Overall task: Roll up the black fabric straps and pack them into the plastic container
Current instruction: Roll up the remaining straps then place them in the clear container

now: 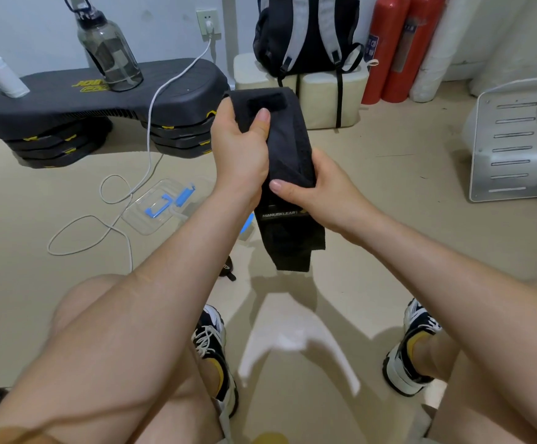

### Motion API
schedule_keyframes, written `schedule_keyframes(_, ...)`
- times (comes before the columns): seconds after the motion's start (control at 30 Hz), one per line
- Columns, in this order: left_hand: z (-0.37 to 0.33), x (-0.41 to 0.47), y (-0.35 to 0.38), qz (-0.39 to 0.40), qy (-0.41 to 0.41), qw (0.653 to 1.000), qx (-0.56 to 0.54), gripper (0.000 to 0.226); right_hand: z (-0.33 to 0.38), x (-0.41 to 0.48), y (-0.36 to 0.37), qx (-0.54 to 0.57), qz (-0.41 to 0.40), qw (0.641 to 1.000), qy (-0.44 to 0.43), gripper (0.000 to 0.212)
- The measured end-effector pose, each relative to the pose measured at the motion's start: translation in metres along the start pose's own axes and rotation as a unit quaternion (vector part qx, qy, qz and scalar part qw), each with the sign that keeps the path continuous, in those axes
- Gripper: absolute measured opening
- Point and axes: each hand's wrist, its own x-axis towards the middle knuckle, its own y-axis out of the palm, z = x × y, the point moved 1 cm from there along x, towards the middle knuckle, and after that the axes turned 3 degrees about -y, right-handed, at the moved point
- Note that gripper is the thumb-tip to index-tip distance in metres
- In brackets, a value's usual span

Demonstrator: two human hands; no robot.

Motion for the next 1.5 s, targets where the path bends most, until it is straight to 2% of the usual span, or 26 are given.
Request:
schedule_keyframes(0.13,-0.004,0.001,0.000,0.001,-0.021,1.000,-0.007,0.005,0.005,0.000,0.004,0.041,-0.051,0.998,-0.024,0.036)
schedule_keyframes(0.3,0.009,-0.020,0.013,0.122,-0.136,0.983,0.022,0.022,0.013,0.007,-0.006,0.097,-0.132,0.987,-0.003,0.035)
schedule_keyframes(0.4,0.017,-0.025,0.015,0.096,-0.118,0.988,0.036,0.032,0.011,0.007,-0.007,0.130,-0.094,0.986,0.043,0.038)
schedule_keyframes(0.47,0.018,-0.024,0.014,0.064,-0.098,0.991,0.070,0.023,0.009,0.007,-0.003,0.140,-0.058,0.986,0.063,0.041)
schedule_keyframes(0.57,0.020,-0.025,0.014,0.032,-0.043,0.991,0.125,0.017,0.011,0.006,-0.002,0.135,-0.030,0.989,0.059,0.044)
schedule_keyframes(0.67,0.017,-0.024,0.014,0.013,-0.023,0.992,0.122,0.017,0.009,0.002,-0.005,0.161,-0.030,0.986,0.043,0.035)
schedule_keyframes(0.73,0.013,-0.016,0.011,-0.016,-0.044,0.996,0.081,0.018,0.005,0.000,-0.003,0.091,-0.031,0.994,0.047,0.027)
schedule_keyframes(0.8,0.009,-0.006,0.007,-0.033,-0.105,0.994,0.013,0.023,-0.002,0.000,0.001,-0.010,-0.048,0.998,0.044,0.023)
schedule_keyframes(0.9,0.012,-0.008,0.012,0.058,-0.204,0.976,-0.046,0.028,-0.004,0.005,-0.001,-0.043,-0.137,0.989,0.032,0.020)
schedule_keyframes(0.97,0.021,-0.024,0.022,0.144,-0.205,0.968,0.014,0.027,-0.001,0.009,-0.008,-0.044,-0.203,0.977,0.040,0.022)
schedule_keyframes(1.03,0.028,-0.038,0.028,0.185,-0.193,0.960,0.084,0.041,-0.001,0.015,-0.016,-0.039,-0.242,0.967,0.068,0.024)
schedule_keyframes(1.1,0.033,-0.040,0.030,0.175,-0.184,0.960,0.116,0.046,-0.003,0.019,-0.018,-0.023,-0.227,0.968,0.108,0.026)
schedule_keyframes(1.17,0.029,-0.036,0.028,0.138,-0.163,0.969,0.122,0.027,-0.005,0.018,-0.015,0.012,-0.190,0.973,0.130,0.028)
schedule_keyframes(1.27,0.022,-0.025,0.021,0.053,-0.156,0.983,0.085,0.009,-0.006,0.010,-0.010,0.025,-0.105,0.987,0.120,0.027)
schedule_keyframes(1.37,0.015,-0.010,0.011,0.000,-0.212,0.977,-0.009,0.008,-0.007,0.000,-0.009,0.029,-0.019,0.992,0.117,0.023)
schedule_keyframes(1.43,0.011,-0.004,0.005,0.040,-0.227,0.972,-0.054,0.019,-0.009,-0.001,-0.013,0.010,-0.043,0.994,0.104,0.022)
schedule_keyframes(1.5,0.009,-0.009,0.005,0.139,-0.226,0.964,0.009,0.033,-0.008,0.001,-0.018,0.006,-0.112,0.990,0.085,0.018)
